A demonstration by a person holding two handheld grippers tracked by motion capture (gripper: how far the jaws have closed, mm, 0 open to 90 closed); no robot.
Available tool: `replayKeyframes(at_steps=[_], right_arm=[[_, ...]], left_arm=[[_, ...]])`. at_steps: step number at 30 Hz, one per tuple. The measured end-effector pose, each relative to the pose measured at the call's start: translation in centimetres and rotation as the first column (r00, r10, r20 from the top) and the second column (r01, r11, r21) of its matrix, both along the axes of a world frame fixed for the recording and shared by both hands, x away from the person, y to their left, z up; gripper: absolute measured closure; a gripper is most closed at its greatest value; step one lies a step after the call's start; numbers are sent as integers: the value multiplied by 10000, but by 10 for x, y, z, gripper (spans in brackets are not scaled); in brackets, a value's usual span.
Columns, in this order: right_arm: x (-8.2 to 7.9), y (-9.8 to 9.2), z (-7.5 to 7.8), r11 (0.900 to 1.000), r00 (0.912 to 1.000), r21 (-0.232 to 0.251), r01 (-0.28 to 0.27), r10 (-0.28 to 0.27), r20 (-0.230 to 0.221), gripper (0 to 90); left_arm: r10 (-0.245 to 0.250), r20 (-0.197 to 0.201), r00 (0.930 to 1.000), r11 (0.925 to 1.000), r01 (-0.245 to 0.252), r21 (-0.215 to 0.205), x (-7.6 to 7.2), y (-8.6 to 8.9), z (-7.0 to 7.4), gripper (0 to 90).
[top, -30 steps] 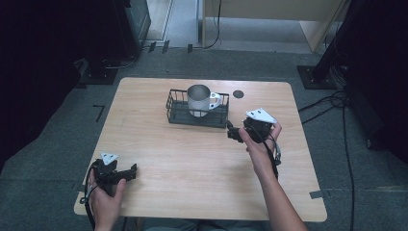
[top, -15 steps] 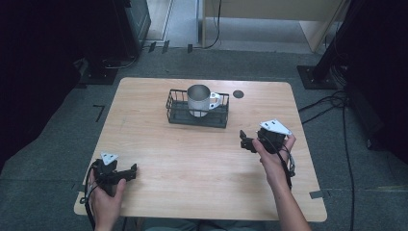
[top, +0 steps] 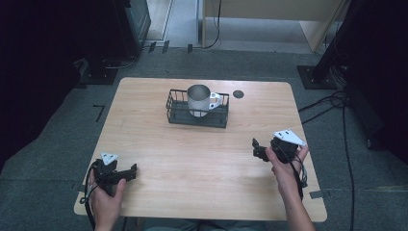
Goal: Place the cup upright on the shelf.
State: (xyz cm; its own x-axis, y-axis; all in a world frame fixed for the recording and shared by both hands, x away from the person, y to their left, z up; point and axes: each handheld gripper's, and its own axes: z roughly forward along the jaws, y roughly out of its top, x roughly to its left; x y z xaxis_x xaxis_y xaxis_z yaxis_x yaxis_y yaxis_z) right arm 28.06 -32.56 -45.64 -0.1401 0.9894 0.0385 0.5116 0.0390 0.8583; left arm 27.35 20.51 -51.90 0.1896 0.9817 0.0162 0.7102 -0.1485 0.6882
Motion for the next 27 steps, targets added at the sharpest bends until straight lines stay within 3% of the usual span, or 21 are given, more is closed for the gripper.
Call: replayKeyframes(at_steps=[27], right_arm=[[-35, -53, -39, 9942, 9911, -39, 1071, -1070, -796, 0]], left_arm=[[0, 2, 10000, 10000, 0, 0, 0, 0, 0, 0]])
